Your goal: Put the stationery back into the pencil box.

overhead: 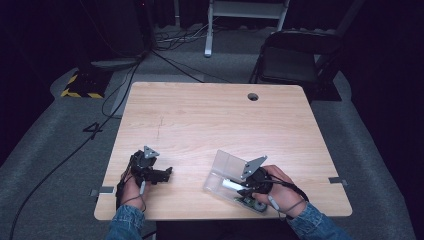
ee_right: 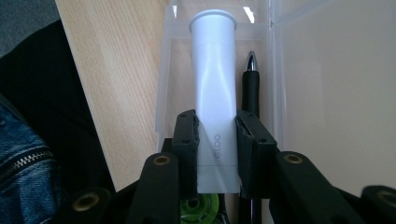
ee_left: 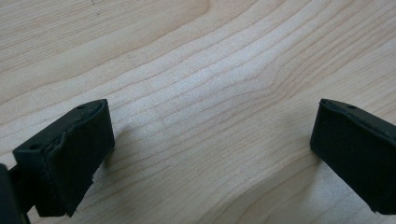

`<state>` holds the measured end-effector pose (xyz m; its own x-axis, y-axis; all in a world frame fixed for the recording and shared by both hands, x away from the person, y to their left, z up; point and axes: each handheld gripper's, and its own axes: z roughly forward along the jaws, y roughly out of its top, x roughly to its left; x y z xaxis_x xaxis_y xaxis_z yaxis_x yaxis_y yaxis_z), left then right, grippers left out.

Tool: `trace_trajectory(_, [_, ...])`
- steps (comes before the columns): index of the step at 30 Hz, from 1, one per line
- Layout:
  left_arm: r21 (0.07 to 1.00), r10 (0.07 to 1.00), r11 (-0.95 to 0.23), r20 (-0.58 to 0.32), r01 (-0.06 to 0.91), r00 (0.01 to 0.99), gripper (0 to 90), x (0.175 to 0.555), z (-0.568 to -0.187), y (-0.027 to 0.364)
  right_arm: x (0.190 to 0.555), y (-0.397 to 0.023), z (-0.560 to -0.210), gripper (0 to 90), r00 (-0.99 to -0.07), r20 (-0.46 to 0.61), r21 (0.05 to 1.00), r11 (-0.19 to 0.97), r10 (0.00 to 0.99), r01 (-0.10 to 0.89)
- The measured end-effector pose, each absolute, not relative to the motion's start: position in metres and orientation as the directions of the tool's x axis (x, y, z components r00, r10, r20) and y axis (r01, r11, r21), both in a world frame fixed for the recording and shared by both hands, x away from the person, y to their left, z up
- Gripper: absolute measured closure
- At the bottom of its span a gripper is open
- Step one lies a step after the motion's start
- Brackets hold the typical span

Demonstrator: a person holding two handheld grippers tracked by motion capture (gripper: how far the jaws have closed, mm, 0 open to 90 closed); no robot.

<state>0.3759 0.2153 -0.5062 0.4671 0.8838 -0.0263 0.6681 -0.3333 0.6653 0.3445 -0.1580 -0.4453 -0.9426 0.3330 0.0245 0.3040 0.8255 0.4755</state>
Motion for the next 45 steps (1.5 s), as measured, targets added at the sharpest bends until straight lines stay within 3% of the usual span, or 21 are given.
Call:
trace_trajectory(10, [0.666, 0.884, -0.333, -0.027, 0.668, 0.467, 0.1, 0.376, -0.506, 0.215, 0.345, -0.149, -0.451, 71.6, -0.953, 0.009, 0.459, 0.845, 0.303, 0.273])
trace_trajectory(45, [0.666, 0.884, -0.333, -0.027, 0.668, 0.467, 0.1, 0.376, -0.506, 0.215, 0.349, -0.145, -0.464, 71.4, -0.942, -0.026, 0.46, 0.841, 0.334, 0.286])
